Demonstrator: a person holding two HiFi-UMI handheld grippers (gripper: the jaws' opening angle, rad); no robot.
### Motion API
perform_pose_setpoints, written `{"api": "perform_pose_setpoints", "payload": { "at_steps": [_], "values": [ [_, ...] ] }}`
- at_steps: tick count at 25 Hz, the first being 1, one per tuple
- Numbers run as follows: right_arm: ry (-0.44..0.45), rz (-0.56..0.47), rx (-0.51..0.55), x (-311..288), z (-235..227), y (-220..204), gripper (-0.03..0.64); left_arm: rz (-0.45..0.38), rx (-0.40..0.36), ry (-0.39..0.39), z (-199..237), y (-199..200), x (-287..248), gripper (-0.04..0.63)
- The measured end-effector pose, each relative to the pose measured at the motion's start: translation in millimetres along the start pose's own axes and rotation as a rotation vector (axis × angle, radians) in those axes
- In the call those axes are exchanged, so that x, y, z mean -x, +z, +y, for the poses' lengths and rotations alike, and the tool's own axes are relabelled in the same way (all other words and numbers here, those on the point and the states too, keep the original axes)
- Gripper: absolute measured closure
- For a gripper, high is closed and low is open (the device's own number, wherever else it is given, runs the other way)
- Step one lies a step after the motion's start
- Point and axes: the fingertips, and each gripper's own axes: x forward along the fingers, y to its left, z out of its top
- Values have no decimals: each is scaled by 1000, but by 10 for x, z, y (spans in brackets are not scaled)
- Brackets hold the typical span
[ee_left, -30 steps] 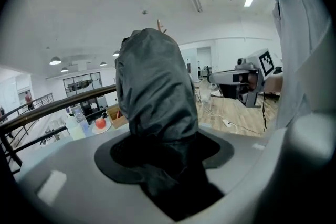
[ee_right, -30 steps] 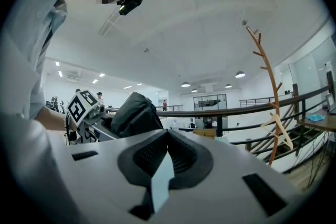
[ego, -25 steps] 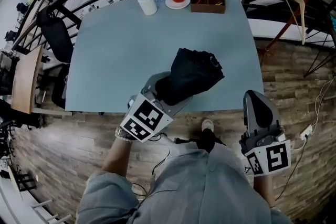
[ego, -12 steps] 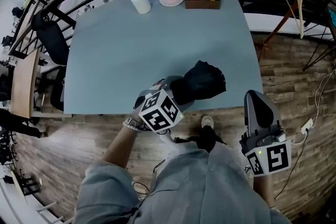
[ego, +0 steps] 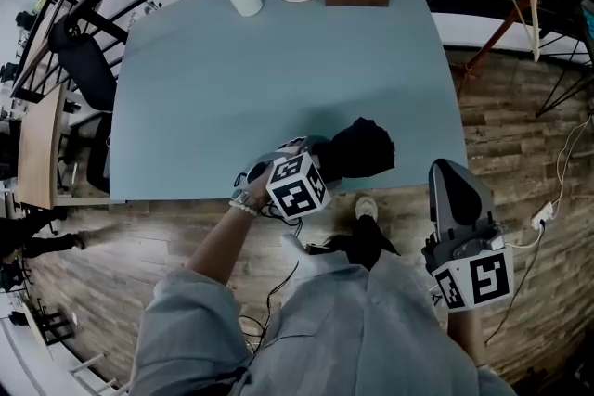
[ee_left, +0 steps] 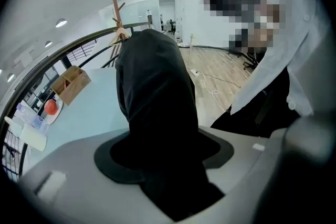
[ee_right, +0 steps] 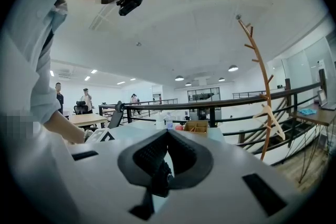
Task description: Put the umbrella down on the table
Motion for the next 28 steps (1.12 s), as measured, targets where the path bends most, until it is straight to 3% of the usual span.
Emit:
{"api": "perform_pose_setpoints", "payload": {
  "at_steps": [8,13,21,28],
  "values": [
    [7,24,-5,-52,10,-82,617,97,-29,-80,-85,-222,-363,313],
    [15,35,-12,-93,2,-128,617,112,5,-131,-105,-283,-553,313],
    [24,53,-27,-126,25,-182,617,195,-49,-218,-173,-340,-735,311],
    [45,56,-38,-144,73,-183,617,160,-52,-218,-236,-362,-716,311]
  ]
}}
